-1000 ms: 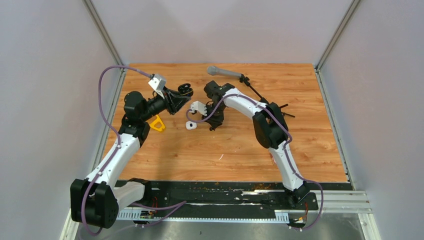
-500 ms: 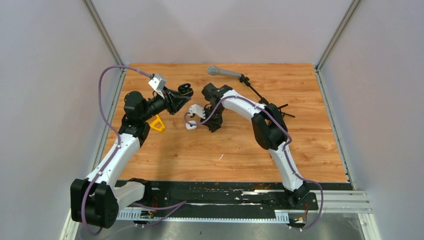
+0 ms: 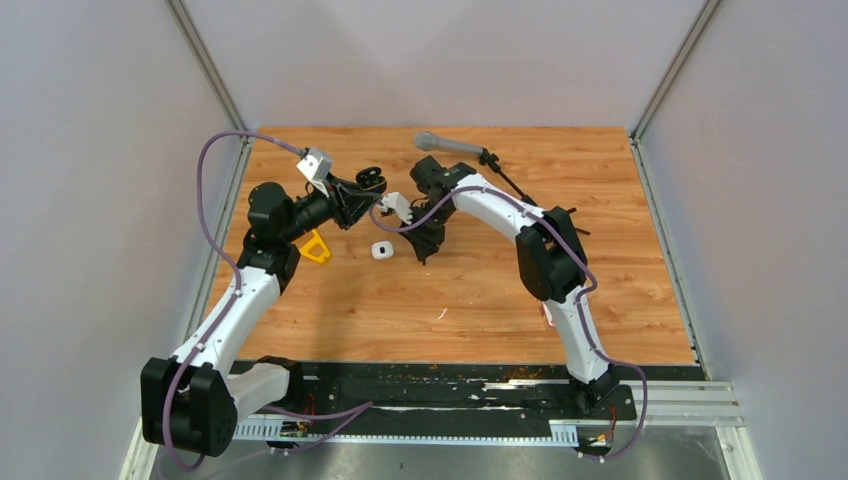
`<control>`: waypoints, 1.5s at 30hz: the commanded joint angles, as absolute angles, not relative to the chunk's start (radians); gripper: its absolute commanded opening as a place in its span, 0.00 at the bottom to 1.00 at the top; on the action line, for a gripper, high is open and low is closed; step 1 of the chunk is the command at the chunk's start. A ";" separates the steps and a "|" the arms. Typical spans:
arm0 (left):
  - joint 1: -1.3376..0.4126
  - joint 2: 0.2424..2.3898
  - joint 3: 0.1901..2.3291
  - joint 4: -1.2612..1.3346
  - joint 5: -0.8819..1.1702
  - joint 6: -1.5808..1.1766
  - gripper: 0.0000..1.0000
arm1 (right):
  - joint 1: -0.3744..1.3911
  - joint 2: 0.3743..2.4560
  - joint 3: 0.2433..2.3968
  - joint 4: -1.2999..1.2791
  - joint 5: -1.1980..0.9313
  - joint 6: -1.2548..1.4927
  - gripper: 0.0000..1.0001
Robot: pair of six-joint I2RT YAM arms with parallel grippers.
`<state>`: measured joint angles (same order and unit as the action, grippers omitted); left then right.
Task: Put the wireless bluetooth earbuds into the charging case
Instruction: Pick up the earbud from the center of the board.
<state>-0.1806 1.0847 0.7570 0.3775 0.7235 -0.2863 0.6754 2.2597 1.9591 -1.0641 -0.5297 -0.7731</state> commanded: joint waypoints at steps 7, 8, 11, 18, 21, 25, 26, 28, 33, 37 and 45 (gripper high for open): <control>-0.165 1.063 0.822 0.380 0.718 -0.273 0.00 | 0.672 2.241 1.891 -0.900 -0.520 -0.412 0.30; -0.164 1.062 0.823 0.378 0.718 -0.272 0.00 | 0.672 2.244 1.897 -0.896 -0.514 -0.410 0.30; -0.164 1.066 0.825 0.377 0.719 -0.269 0.00 | 0.673 2.255 1.922 -0.891 -0.501 -0.409 0.30; -0.164 1.076 0.821 0.388 0.718 -0.275 0.00 | 0.672 2.269 1.928 -0.876 -0.472 -0.388 0.30; -0.164 1.078 0.823 0.387 0.718 -0.274 0.00 | 0.672 2.284 1.925 -0.871 -0.462 -0.379 0.29; -0.164 1.078 0.821 0.384 0.718 -0.272 0.00 | 0.672 2.305 1.939 -0.864 -0.443 -0.376 0.29; -0.164 1.078 0.820 0.382 0.718 -0.272 0.00 | 0.672 2.311 1.942 -0.863 -0.439 -0.378 0.29; -0.164 1.076 0.818 0.379 0.718 -0.270 0.00 | 0.672 2.320 1.950 -0.864 -0.435 -0.384 0.29; -0.164 1.078 0.815 0.383 0.716 -0.270 0.00 | 0.672 2.329 1.949 -0.866 -0.430 -0.393 0.29; -0.164 1.081 0.811 0.389 0.715 -0.272 0.00 | 0.673 2.326 1.935 -0.868 -0.429 -0.398 0.29; -0.164 1.081 0.802 0.401 0.713 -0.278 0.00 | 0.704 2.293 1.884 -0.849 -0.331 -0.382 0.31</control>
